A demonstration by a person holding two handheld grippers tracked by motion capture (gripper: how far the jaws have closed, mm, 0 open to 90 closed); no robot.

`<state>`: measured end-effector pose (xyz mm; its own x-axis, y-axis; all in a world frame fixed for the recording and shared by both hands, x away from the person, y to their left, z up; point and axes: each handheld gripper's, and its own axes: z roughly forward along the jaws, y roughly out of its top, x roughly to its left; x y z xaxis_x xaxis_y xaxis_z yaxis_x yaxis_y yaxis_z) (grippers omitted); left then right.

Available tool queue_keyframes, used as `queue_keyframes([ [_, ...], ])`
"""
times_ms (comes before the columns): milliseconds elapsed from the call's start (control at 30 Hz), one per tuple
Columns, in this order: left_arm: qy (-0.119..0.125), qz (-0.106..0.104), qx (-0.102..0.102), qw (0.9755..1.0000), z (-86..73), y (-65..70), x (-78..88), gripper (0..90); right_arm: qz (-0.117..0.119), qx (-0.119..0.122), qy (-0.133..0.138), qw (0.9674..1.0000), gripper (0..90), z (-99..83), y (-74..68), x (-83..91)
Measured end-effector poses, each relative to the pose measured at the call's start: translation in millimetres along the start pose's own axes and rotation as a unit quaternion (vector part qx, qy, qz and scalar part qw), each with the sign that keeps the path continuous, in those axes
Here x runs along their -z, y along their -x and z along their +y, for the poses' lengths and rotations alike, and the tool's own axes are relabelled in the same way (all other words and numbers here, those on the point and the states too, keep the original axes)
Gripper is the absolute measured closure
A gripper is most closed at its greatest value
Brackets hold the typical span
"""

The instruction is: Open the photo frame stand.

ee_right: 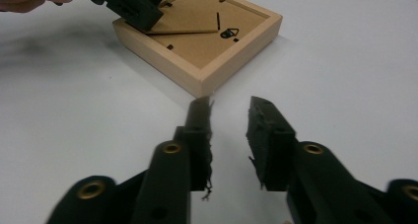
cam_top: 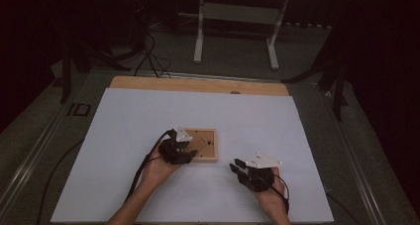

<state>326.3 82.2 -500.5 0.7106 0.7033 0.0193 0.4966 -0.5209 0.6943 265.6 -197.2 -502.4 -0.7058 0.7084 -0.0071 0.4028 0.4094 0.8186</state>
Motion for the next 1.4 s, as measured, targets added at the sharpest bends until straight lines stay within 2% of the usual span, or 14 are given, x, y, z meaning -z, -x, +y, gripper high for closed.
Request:
queue_keyframes([
  [100,-0.004,0.002,-0.011,0.9999,1.1,2.5,-1.6,51.3,-0.001,0.007,-0.004,1.0,78.9,3.3,-1.7,-3.9],
  [233,-0.003,0.002,-0.013,0.9999,2.4,4.0,-3.3,50.5,-0.009,0.019,-0.005,0.9998,89.5,10.2,-4.7,-15.0],
  [500,-0.002,0.009,-0.011,0.9999,4.1,3.0,-6.5,49.1,-0.005,0.027,-0.006,0.9996,89.7,17.2,-7.6,-33.2],
  [600,-0.014,0.013,-0.015,0.9997,3.8,2.0,-8.8,47.6,-0.002,0.026,-0.008,0.9996,89.7,18.2,-8.8,-42.0],
  [933,-0.01,-0.001,0.008,0.9999,2.1,-2.6,-10.1,47.0,0.012,0.017,-0.009,0.9997,89.7,20.8,-10.5,-57.6],
  [1133,-0.008,-0.005,0.003,1.0,1.4,-3.7,-10.1,47.3,0.019,0.013,-0.005,0.9997,89.8,22.1,-10.8,-61.3],
  [1233,-0.007,-0.006,0.002,1.0,1.8,-2.6,-10.1,50.7,0.02,0.012,-0.005,0.9997,89.9,22.4,-10.5,-61.8],
  [1400,-0.022,0.0,-0.002,0.9998,6.6,-1.2,-10.0,51.1,0.016,0.015,-0.003,0.9998,90.0,21.6,-11.8,-61.6],
])
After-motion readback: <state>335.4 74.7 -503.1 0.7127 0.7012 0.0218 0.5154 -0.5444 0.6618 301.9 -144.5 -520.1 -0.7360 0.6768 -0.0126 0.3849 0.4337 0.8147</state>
